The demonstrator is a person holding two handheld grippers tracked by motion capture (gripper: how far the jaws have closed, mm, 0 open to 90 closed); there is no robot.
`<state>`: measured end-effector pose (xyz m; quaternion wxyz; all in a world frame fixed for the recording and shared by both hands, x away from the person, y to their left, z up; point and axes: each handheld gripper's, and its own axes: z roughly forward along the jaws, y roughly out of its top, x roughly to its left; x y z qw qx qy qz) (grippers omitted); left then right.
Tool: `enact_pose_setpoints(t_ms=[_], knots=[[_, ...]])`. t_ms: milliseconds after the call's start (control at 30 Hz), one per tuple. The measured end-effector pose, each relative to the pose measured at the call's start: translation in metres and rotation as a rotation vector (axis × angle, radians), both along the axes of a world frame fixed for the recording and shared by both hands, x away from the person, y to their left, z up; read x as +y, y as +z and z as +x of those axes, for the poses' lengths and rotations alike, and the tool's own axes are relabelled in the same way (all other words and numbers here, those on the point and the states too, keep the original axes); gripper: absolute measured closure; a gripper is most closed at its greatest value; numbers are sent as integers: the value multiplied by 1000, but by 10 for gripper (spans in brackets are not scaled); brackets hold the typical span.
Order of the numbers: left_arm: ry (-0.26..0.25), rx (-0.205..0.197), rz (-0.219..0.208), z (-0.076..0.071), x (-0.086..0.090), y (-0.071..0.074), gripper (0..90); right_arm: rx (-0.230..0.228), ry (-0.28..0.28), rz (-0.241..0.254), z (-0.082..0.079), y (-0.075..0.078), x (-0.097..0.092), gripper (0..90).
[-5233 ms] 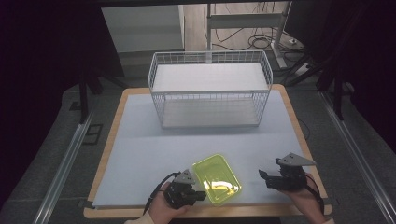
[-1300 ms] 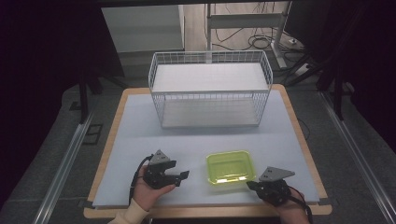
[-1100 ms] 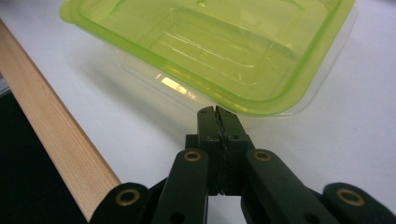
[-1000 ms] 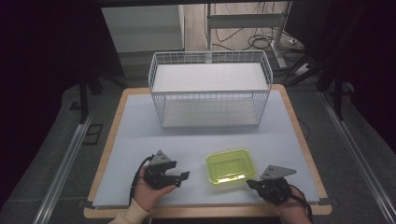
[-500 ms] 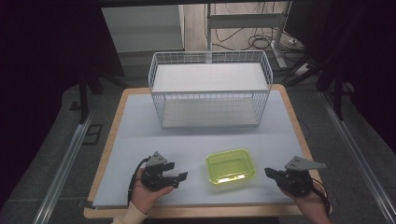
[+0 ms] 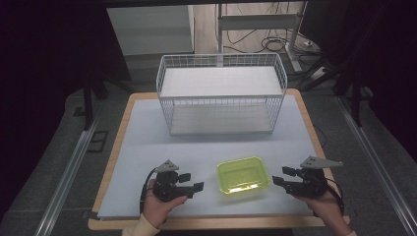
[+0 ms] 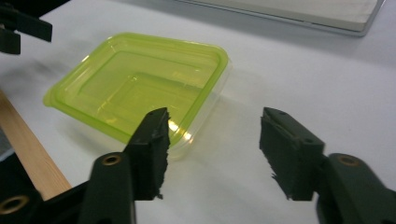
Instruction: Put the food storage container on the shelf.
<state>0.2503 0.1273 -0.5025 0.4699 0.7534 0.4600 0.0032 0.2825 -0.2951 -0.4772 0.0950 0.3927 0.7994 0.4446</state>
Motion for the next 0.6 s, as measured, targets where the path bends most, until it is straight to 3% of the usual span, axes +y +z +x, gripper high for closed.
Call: enact_pose_setpoints(t_ms=[167,267,600], knots=[[-11,47,-57,4,-7,0,324,54,8,54,7,3,1,374],[-13,63,-70,6,-11,0,328,97,7,95,16,7,0,366],[-28,115,-117,12,-25,-3,337,183,24,121,38,11,8,396]])
